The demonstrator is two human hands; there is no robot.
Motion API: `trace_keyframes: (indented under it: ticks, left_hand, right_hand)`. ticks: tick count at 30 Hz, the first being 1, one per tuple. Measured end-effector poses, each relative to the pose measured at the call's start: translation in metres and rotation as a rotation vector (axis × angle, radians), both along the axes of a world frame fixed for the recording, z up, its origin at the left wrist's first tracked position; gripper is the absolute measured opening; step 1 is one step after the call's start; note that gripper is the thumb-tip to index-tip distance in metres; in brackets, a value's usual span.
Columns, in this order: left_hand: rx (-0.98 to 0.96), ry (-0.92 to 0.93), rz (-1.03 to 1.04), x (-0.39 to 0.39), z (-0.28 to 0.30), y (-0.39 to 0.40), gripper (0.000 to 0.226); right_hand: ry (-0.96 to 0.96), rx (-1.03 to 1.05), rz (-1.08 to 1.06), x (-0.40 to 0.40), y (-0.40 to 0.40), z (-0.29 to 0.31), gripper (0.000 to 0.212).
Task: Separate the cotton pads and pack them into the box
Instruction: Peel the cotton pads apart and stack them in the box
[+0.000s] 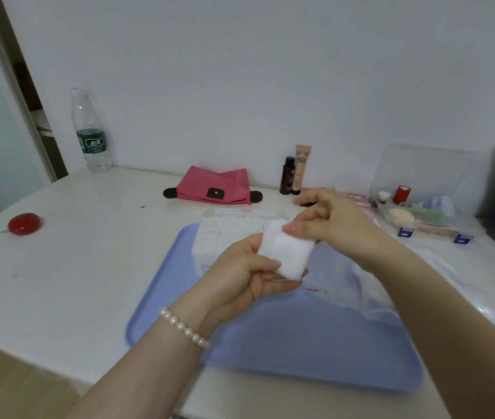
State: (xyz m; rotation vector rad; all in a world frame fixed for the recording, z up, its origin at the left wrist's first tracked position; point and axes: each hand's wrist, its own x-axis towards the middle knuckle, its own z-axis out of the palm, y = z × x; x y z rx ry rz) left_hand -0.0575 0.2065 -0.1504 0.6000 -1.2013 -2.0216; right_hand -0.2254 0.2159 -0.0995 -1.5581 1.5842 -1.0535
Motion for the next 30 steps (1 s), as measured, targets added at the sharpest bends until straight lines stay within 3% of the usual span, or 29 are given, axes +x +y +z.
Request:
trace_keyframes:
  ticks: [3,7,10,12,18,22,30]
  left_hand:
    - [-0.003,-0.092,0.036,0.004,0.009,-0.004,0.037]
    - [-0.067,-0.254,0.175,0.006,0.024,-0.016,0.029]
    - [-0.38,-0.494,0.542,0.016,0.02,-0.042,0.021]
    - [-0.65,-0.656,0.677,0.026,0.013,-0.057,0.013]
    - [-1.019,-1.009,0.51,0.022,-0.014,-0.07,0.013]
    - [-1.066,-1.039,0.432,0.017,-0.02,-0.073,0.029]
    - [-1.02,-1.033,0.429,0.015,-0.021,-0.07,0.029]
  right_hand:
    - [0.094,0.181,0.172,0.002,-0.004,0.016,0.03]
    - [0.107,0.202,0.07,0.016,-0.019,0.025,0.026]
    - [-0.06,0.129,-0.123,0.015,-0.032,0.027,0.021]
    - [-0.119,0.128,-0.195,0.015,-0.038,0.023,0.023]
    - [0.074,0.103,-0.224,0.023,-0.045,-0.01,0.025]
    - [0.235,0.056,-0.206,0.025,-0.049,-0.017,0.022]
    - [0.601,0.12,-0.106,0.038,-0.052,-0.022,0.02]
